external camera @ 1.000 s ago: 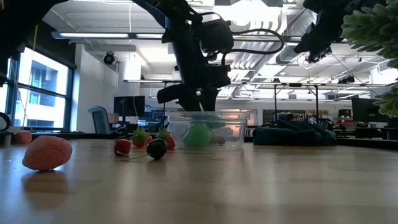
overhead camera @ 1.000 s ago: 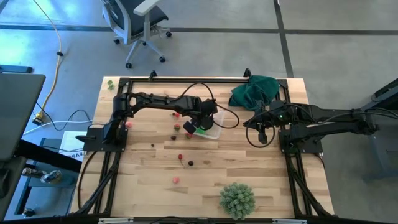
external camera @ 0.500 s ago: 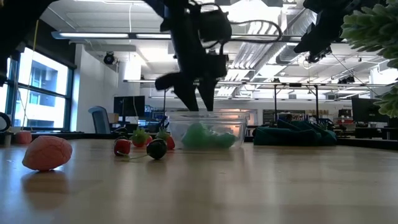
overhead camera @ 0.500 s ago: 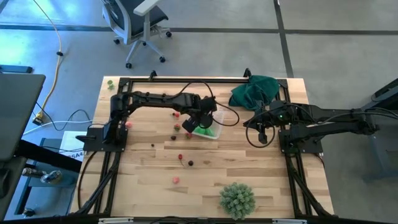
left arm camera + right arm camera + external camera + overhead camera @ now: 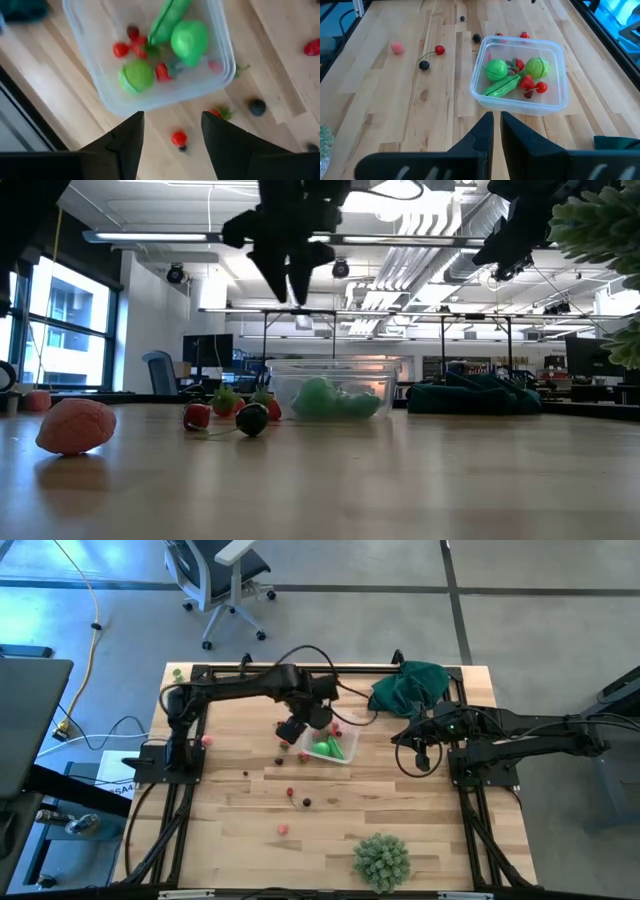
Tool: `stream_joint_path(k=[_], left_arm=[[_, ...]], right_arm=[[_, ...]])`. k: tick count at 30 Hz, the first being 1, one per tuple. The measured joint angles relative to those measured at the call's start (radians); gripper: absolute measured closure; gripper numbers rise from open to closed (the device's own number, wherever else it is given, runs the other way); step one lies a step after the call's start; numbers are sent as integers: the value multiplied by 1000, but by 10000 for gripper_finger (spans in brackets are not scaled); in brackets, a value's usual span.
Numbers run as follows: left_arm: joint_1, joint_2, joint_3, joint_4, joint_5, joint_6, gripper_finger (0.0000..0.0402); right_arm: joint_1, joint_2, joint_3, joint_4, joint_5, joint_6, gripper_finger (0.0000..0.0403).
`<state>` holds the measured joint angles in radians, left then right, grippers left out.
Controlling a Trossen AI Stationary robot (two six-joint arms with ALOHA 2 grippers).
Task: Pick and placing Produce into tupperware
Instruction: Put the red cherry into the transparent bin
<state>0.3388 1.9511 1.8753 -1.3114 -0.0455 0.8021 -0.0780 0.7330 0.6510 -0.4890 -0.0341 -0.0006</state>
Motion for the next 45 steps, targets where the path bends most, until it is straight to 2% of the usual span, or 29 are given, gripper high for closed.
stream_joint_path(k=[4, 8, 17, 23, 39, 45], left_arm=[[66, -63, -124, 54, 33, -32, 226], [148, -113, -292, 203, 75, -90, 229], [297, -119, -571, 413, 141, -235, 223], [332, -119, -639, 482, 250, -231, 223], [320, -115, -651, 507, 230, -227, 194], [292, -114, -695, 556, 210, -226, 192]], right_arm=[[0, 0, 0, 0, 0, 0, 379], [0, 0, 0, 0, 0, 0, 379], [0, 0, 0, 0, 0, 0, 379], [0, 0, 0, 0, 0, 0, 379], [0, 0, 0, 0, 0, 0, 379], [0, 0, 0, 0, 0, 0, 379]])
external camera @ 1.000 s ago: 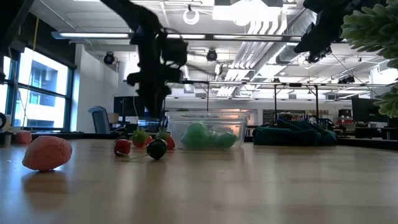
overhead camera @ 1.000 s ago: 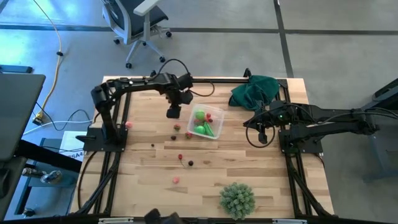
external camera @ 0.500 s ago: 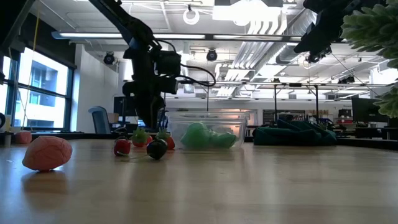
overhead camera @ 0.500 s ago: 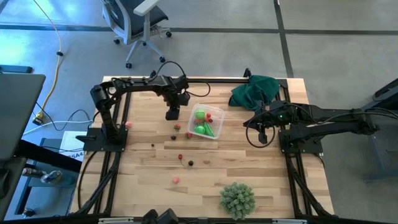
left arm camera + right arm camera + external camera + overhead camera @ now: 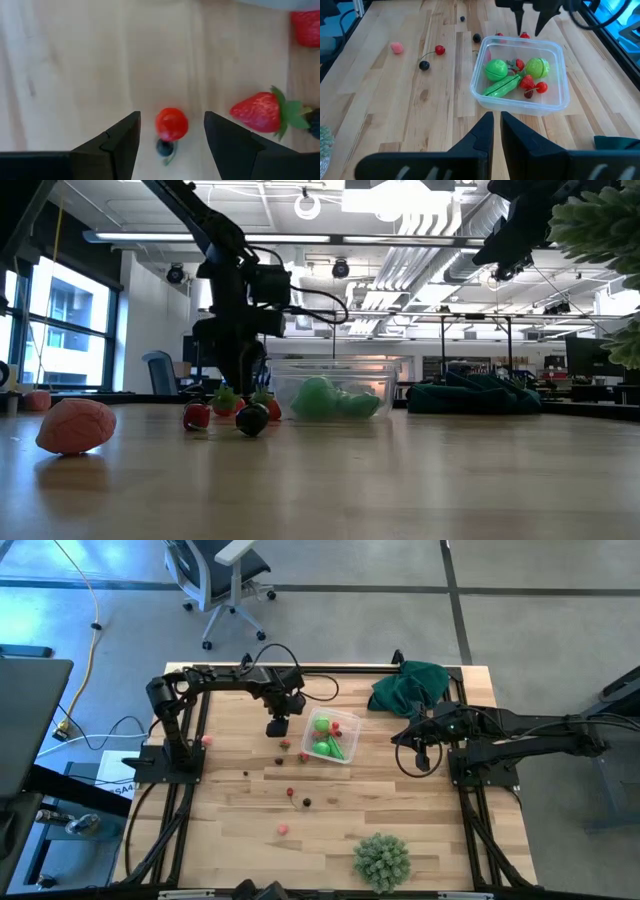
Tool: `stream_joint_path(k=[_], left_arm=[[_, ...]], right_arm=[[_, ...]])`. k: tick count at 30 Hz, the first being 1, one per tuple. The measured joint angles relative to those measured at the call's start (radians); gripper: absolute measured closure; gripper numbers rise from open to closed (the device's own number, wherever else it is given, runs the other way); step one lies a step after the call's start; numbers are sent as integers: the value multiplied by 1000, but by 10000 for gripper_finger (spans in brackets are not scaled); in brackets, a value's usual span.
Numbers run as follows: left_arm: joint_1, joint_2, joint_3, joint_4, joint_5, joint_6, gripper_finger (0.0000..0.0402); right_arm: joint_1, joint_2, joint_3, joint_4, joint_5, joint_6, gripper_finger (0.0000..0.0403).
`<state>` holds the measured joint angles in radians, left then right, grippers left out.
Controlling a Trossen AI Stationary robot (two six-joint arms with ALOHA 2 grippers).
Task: Pick and placing Produce into tupperware
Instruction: Put the red cherry into the transparent bin
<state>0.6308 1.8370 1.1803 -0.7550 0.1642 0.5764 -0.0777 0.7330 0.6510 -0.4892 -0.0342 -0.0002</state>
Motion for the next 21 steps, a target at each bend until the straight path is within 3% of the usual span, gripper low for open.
stream_joint_path(k=[6, 12, 21], left_arm=[[-16, 0, -31, 28, -16, -5, 190], [-24, 0, -61, 70, -119, -7, 190], [-23, 0, -63, 85, -101, -7, 190]], right_arm=[[0, 0, 0, 0, 0, 0, 379], [0, 0, 0, 0, 0, 0, 379], [0, 0, 0, 0, 0, 0, 379]])
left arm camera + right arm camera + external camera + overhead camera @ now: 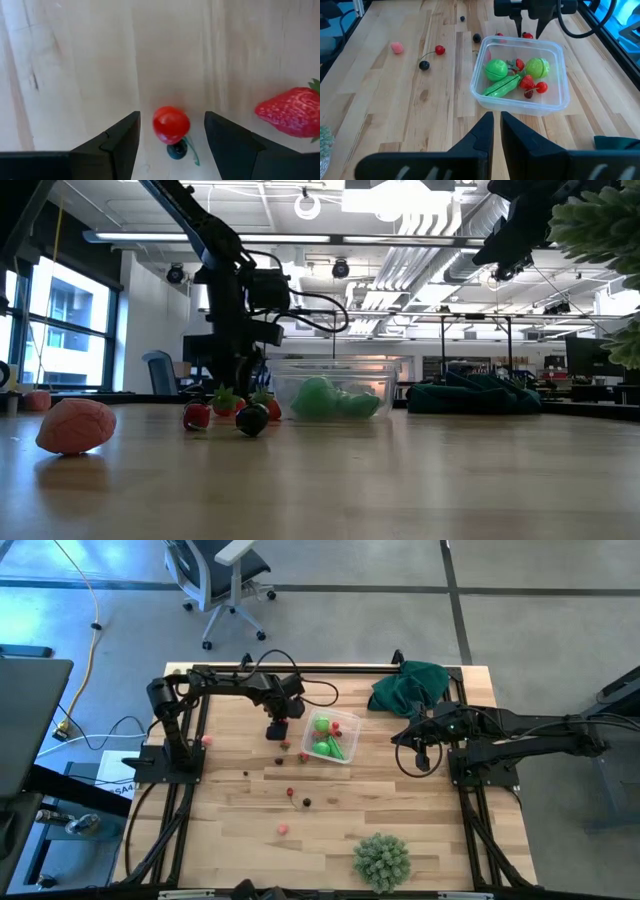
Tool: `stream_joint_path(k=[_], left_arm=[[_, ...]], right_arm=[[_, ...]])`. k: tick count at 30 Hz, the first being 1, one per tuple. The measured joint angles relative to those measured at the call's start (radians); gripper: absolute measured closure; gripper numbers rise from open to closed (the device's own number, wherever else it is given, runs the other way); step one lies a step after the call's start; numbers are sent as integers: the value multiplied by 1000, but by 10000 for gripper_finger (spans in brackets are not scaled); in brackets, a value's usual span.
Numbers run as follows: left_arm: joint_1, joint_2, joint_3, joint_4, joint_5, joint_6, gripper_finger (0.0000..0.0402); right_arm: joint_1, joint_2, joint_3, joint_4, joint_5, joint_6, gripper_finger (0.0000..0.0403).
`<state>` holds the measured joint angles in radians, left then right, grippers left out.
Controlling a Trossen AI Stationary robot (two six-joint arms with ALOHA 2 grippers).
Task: Pick and placing Produce into tupperware
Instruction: Put the red cherry into the transparent bin
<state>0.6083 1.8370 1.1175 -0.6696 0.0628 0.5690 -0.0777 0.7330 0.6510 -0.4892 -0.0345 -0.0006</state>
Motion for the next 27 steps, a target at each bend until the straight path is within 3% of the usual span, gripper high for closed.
stream_joint_path(k=[21, 27], left_arm=[[-20, 39, 3, 3, -31, -6, 191], [-21, 40, 3, 0, -32, -24, 222]], right_arm=[[0, 0, 0, 0, 0, 0, 379], [0, 0, 0, 0, 0, 0, 379]])
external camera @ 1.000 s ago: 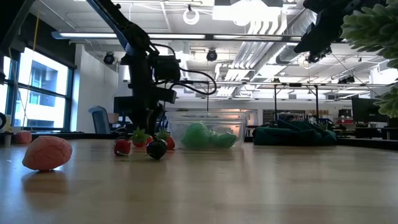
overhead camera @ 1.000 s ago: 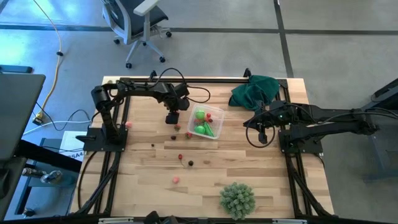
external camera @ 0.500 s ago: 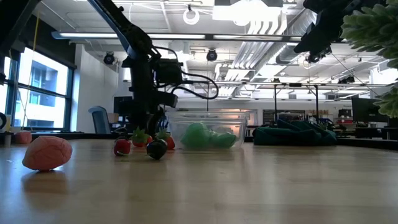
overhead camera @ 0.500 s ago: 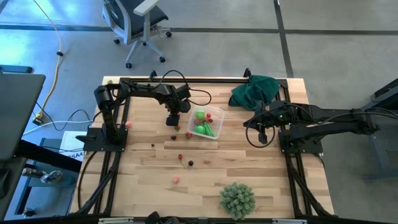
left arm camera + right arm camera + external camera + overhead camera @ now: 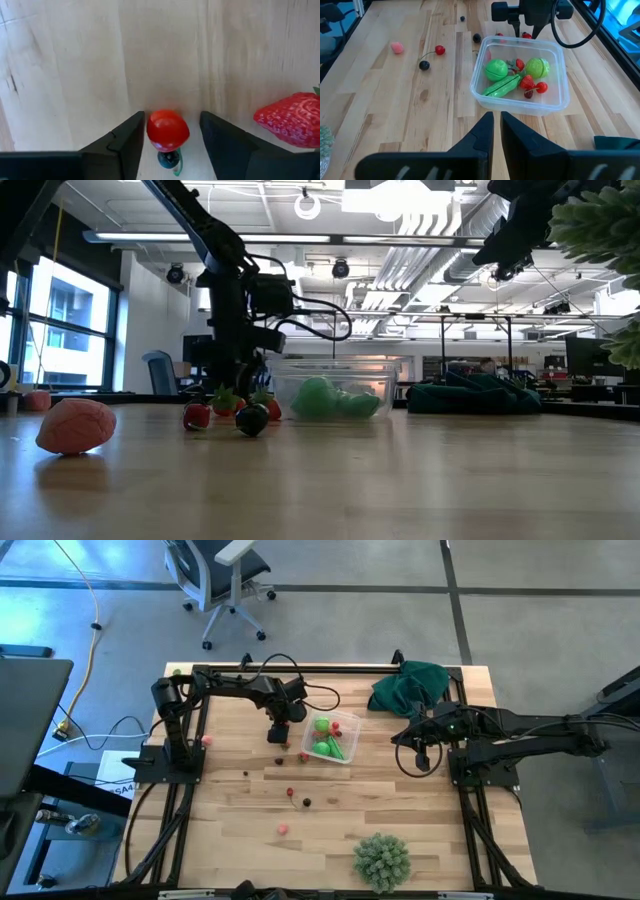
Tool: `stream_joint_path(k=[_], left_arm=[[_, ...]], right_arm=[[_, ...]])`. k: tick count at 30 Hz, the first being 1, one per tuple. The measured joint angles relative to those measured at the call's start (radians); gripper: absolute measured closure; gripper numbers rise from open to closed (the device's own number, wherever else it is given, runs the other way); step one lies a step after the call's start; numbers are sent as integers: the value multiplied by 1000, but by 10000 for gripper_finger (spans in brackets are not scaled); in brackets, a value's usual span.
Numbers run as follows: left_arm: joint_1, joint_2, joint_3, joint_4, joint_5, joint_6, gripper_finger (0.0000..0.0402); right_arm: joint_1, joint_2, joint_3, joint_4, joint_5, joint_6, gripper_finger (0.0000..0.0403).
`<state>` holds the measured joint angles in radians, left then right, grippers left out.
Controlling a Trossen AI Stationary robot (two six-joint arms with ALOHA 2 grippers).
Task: Pick and placing Produce into tupperware
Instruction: Put the red cherry into the transparent bin
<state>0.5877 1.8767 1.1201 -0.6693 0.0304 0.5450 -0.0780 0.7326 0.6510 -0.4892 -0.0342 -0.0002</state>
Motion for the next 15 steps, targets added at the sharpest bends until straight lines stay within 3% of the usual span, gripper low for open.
stream_joint_path(k=[9, 15], left_arm=[[0, 1, -1, -3, 1, 0, 276], [0, 1, -1, -3, -1, 0, 290]], right_arm=[[0, 0, 0, 0, 0, 0, 379], [0, 0, 0, 0, 0, 0, 379]])
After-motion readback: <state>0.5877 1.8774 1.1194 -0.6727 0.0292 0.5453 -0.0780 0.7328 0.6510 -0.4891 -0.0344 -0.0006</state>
